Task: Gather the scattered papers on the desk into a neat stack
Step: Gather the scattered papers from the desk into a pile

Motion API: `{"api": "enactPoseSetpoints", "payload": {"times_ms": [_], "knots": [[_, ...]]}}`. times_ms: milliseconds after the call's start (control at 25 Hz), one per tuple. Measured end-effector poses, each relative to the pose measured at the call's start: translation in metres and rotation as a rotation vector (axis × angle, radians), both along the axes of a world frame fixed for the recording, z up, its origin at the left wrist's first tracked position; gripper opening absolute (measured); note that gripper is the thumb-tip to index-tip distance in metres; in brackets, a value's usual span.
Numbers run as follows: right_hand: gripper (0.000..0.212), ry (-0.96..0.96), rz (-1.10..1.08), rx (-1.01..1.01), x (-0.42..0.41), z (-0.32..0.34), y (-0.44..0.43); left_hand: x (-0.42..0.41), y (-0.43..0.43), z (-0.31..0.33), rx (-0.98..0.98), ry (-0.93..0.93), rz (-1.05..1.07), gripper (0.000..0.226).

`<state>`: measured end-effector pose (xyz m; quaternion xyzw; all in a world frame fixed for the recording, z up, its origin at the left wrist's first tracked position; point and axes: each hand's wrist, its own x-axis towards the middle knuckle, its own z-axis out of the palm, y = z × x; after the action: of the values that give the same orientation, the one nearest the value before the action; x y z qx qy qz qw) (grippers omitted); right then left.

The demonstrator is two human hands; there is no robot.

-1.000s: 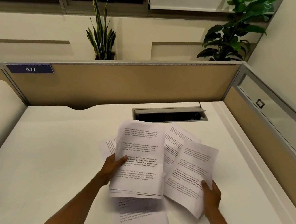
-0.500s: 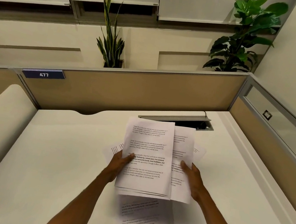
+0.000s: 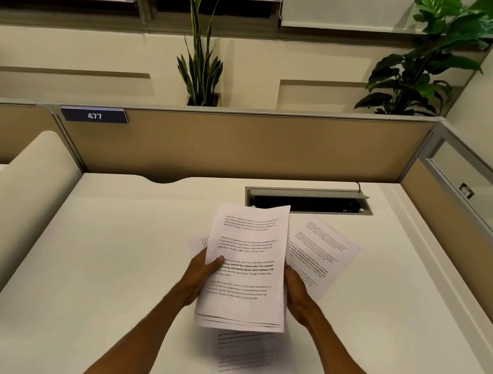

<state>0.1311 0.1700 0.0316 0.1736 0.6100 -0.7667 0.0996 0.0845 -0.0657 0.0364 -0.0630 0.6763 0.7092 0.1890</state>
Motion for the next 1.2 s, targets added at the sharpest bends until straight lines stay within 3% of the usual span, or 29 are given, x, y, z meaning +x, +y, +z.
{"api": "enactPoseSetpoints", "payload": {"times_ms": [120,280,480,560,840,1040,1200], "knots": [[0.043,-0.124,-0.061,0.178,0.006,-0.012,0.0,0.005,-0.023,-0.005,-0.038,0.036,0.04,0.044],[0.042,-0.299,-0.078,0.791,0.031,-0.046,0.004,0.012,-0.063,-0.019,-0.066,0.026,0.146,0.043],[0.075,-0.332,0.02,0.948,0.061,-0.071,-0.021,0.023,-0.089,-0.035,-0.045,0.013,0.23,0.041],[0.076,-0.334,0.074,1.002,0.063,-0.076,-0.028,0.026,-0.091,-0.037,-0.033,0.006,0.236,0.04],[0.056,-0.396,0.084,0.953,0.053,-0.072,-0.019,0.032,-0.087,-0.036,-0.023,0.015,0.221,0.04],[0.02,-0.32,0.055,0.675,0.044,-0.064,-0.003,0.03,-0.08,-0.036,-0.003,-0.002,0.222,0.04],[0.024,-0.209,0.08,0.337,0.044,-0.054,0.027,0.026,-0.076,-0.03,0.001,0.004,0.207,0.041]]}}
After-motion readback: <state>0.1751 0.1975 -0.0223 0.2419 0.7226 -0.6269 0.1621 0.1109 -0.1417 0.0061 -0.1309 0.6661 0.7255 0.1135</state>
